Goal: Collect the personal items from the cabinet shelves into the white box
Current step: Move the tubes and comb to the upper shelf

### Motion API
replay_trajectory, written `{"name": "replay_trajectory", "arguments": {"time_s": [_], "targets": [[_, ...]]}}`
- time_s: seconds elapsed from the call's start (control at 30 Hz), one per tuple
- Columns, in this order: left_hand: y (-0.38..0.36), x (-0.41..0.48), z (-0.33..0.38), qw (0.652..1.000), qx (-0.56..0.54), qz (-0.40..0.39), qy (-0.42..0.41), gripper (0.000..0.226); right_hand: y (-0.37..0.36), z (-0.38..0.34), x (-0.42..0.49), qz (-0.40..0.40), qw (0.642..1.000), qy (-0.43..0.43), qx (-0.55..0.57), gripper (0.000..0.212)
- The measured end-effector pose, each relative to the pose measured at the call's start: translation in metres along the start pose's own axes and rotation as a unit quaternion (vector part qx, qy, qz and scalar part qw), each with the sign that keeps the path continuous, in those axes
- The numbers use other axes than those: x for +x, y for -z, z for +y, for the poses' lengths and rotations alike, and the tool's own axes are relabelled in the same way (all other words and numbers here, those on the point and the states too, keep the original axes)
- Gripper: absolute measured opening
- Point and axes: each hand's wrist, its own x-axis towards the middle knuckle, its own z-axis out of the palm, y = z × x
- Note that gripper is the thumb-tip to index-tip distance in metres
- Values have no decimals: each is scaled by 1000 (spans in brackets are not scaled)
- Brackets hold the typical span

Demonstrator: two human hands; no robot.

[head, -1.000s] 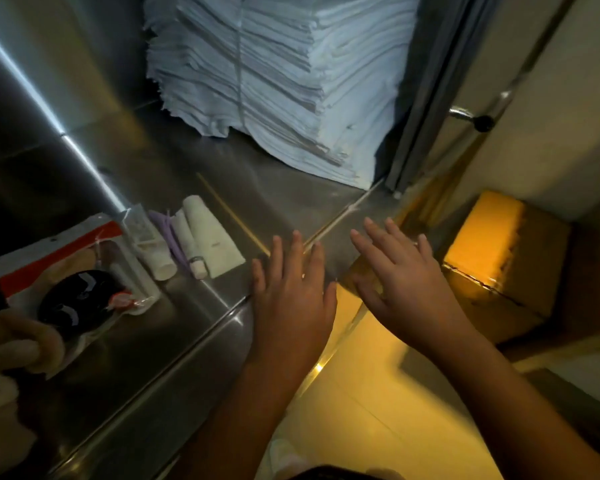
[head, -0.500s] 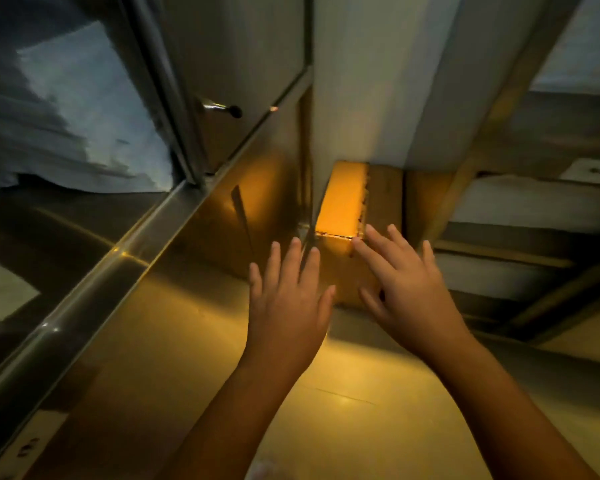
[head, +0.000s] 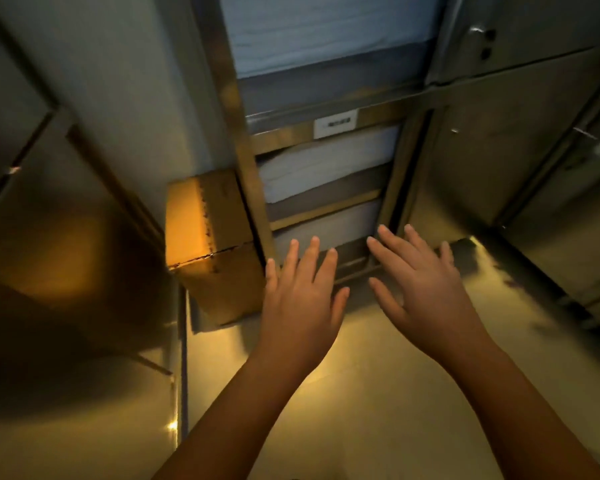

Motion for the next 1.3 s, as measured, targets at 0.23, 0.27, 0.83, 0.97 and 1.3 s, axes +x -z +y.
{"name": "replay_trajectory", "arguments": {"time_s": [0.23, 0.27, 0.83, 0.97, 1.3], "targets": [[-24, 61, 53, 988, -32, -55, -142, 56, 19, 63, -21, 29, 990, -138, -18, 53], [-26, 73, 58, 985, -36, -59, -157, 56, 22, 71, -21, 38, 987, -156, -23, 53], [-57, 270, 150, 906, -67, -94, -406, 53, 55, 169, 60, 125, 913, -376, -99, 55], [-75, 284, 185, 887, -74, -120, -440, 54, 62, 192, 50, 124, 892, -421, -113, 55], [-130, 291, 330, 840, -92, -133, -518, 52, 106, 297, -9, 148, 839, -509, -119, 55]]}}
